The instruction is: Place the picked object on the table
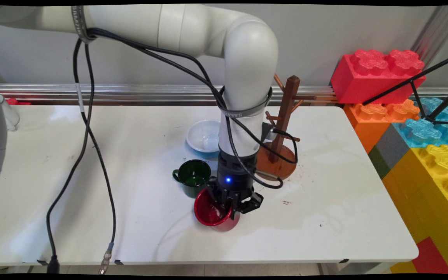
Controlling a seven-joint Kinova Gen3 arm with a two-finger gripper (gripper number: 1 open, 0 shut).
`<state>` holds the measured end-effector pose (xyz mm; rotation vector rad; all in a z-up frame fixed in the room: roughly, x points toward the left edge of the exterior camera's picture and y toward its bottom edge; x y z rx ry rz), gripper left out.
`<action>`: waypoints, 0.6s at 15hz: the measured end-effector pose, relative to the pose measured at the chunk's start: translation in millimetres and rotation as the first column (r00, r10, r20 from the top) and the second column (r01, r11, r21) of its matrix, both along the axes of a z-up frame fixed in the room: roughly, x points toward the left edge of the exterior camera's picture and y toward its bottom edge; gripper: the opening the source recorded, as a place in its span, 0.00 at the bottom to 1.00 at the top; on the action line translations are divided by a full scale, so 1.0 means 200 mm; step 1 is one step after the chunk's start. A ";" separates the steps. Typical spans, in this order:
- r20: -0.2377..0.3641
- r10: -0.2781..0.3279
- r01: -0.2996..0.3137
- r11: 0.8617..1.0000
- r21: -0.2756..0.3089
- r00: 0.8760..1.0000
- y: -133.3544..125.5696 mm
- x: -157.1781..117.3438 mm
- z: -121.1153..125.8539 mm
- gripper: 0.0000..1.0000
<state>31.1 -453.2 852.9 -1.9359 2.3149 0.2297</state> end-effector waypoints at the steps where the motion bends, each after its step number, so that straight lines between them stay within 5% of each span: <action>1: 0.002 -0.001 0.001 1.000 0.002 1.000 0.00 0.00 -0.01 0.00; 9: 0.008 -0.006 0.006 1.000 0.006 1.000 -0.02 -0.02 -0.06 0.00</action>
